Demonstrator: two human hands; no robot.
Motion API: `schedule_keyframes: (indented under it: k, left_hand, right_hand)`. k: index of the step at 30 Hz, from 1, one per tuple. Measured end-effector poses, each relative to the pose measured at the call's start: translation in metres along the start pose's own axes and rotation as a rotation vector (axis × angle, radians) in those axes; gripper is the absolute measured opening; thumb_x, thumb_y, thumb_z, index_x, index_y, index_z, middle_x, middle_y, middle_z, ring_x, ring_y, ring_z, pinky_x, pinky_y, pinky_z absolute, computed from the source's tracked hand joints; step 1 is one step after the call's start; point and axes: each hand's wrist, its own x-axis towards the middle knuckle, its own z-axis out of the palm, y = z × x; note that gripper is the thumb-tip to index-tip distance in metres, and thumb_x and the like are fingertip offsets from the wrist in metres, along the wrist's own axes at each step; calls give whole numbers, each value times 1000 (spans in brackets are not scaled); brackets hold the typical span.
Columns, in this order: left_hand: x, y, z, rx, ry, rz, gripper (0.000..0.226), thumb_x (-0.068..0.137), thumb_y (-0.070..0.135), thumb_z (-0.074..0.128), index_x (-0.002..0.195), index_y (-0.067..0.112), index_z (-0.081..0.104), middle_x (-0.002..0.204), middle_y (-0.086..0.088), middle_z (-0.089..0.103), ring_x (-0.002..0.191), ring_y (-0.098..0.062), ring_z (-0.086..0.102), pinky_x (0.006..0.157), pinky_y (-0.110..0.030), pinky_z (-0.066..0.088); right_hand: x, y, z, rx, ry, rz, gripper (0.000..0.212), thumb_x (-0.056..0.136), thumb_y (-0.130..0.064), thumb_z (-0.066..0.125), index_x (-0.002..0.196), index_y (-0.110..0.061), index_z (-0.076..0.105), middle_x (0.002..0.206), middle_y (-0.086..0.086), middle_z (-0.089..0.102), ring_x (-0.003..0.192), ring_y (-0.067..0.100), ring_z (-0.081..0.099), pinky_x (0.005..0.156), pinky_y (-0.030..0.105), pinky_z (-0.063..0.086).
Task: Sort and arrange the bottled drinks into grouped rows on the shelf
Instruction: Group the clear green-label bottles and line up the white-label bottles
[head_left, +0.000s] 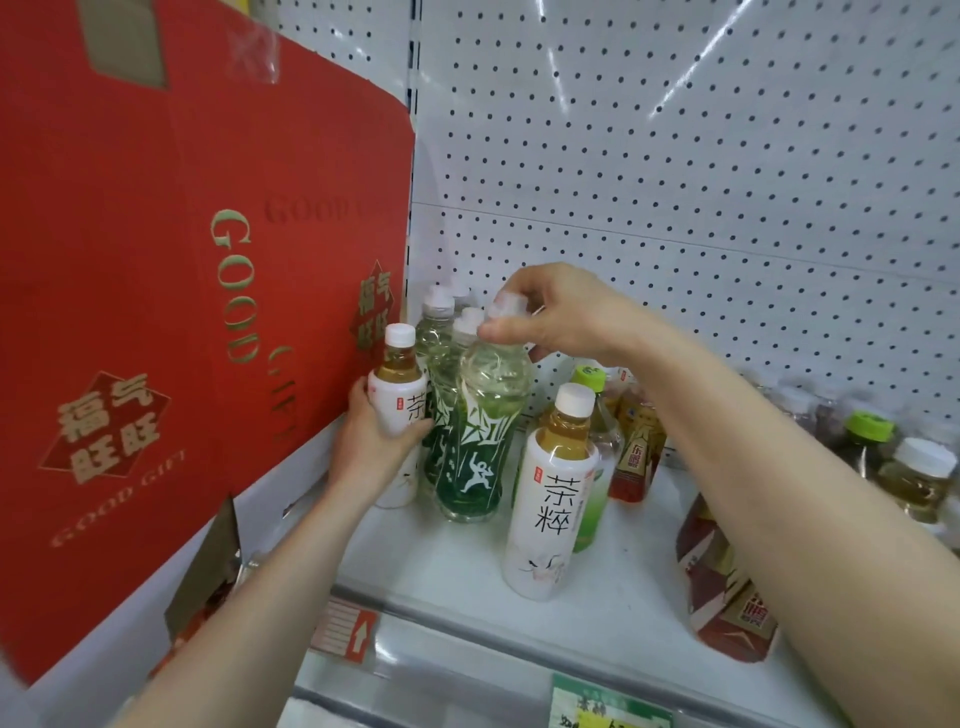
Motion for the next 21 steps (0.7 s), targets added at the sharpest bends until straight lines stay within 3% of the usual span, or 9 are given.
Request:
schedule_keyframes:
  k: [5, 9, 14, 16, 21]
  left_hand:
    - [-7, -17, -9, 55, 35, 27, 68, 73, 37, 83, 126, 15, 47, 119, -6, 64, 98, -21, 59, 75, -34, 45]
    - [-34, -27, -37, 21, 43, 62, 67, 71, 44, 82, 126, 25, 49, 110, 8, 63, 99, -18, 61, 77, -34, 45]
    - [-56, -19, -57, -28, 82, 88, 62, 74, 41, 80, 125, 35, 47, 112, 14, 62, 101, -12, 61, 81, -35, 48]
    - [-58, -14, -62, -40, 89, 97, 62, 73, 45, 79, 124, 38, 46, 108, 20, 61, 99, -7, 61, 78, -33, 48]
    - [-56, -8, -63, -29, 85, 106, 66, 73, 46, 80, 128, 34, 47, 110, 17, 63, 98, -9, 62, 81, -36, 51]
  right_hand:
    - [14, -3, 7, -25, -85, -12, 52, 79, -41, 80, 118, -11, 62, 107, 6, 66, 86, 28, 72, 81, 45, 60]
    - [33, -20, 18, -19, -164, -81, 42, 80, -32, 82, 111, -10, 65, 103, 4, 70, 81, 21, 71, 79, 39, 60]
    - [59, -40, 43, -234, -166, -190, 58, 77, -40, 82, 125, -14, 63, 119, -1, 68, 104, 16, 64, 86, 23, 46]
    - [67, -39, 50, -293, -163, -206, 60, 78, -39, 81, 128, -13, 61, 125, 1, 66, 106, 17, 61, 85, 22, 43]
    - [82, -40, 56, -387, -143, -209, 63, 80, -40, 80, 132, -11, 60, 129, 5, 64, 113, 21, 60, 84, 22, 40]
